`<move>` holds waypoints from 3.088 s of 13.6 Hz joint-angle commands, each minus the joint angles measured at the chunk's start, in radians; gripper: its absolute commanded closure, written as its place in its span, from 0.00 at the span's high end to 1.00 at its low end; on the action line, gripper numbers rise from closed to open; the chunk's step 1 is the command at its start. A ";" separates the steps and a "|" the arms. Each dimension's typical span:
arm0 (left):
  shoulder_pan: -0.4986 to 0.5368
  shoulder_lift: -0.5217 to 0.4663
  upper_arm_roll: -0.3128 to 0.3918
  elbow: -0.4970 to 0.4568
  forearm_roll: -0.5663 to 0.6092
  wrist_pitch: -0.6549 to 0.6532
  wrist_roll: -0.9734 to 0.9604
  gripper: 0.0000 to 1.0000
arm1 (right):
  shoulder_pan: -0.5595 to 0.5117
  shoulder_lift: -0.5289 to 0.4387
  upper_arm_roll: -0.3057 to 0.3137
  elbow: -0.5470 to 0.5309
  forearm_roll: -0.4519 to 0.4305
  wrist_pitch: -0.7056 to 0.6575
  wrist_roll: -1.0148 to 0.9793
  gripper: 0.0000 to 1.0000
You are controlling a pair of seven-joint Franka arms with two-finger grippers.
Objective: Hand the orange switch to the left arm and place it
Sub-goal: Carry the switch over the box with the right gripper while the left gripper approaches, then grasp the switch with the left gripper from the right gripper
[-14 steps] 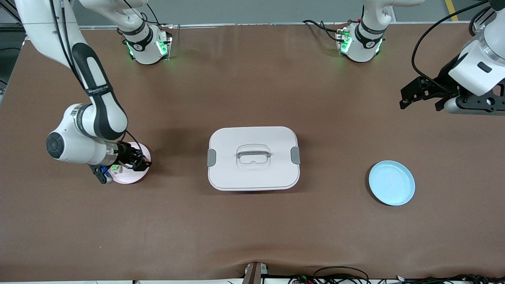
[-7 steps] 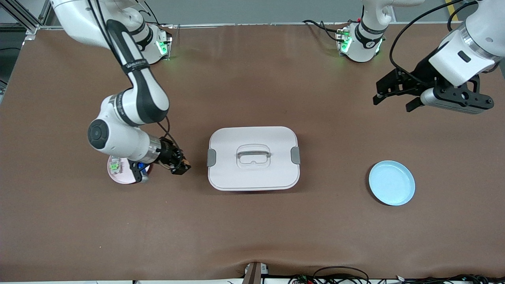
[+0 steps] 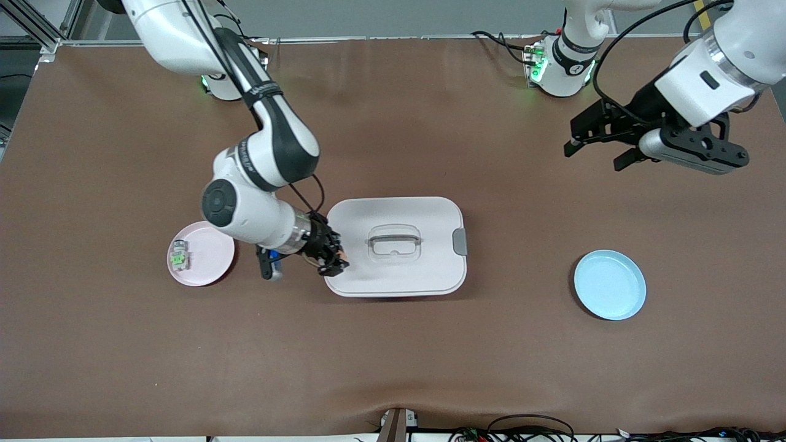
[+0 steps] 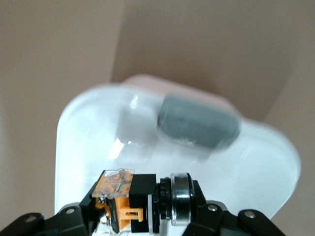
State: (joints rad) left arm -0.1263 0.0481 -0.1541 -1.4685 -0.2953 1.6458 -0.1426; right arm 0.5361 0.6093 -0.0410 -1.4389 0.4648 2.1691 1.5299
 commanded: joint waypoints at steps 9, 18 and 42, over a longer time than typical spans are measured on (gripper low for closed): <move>-0.065 0.102 -0.076 -0.117 -0.074 0.251 -0.014 1.00 | 0.125 0.142 0.006 0.362 0.143 -0.002 0.360 0.00; -0.072 0.091 -0.078 -0.315 -0.352 0.555 0.084 1.00 | 0.162 0.164 0.102 0.379 0.143 0.178 0.506 0.00; -0.042 0.091 -0.075 -0.394 -0.525 0.588 0.247 0.00 | 0.154 0.167 0.158 0.457 0.176 0.215 0.612 0.14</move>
State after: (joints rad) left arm -0.1761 0.1568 -0.2325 -1.8443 -0.8168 2.2488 0.0905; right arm 0.7017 0.7635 0.1084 -1.0302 0.6237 2.3868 2.1288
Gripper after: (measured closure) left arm 0.608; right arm 0.273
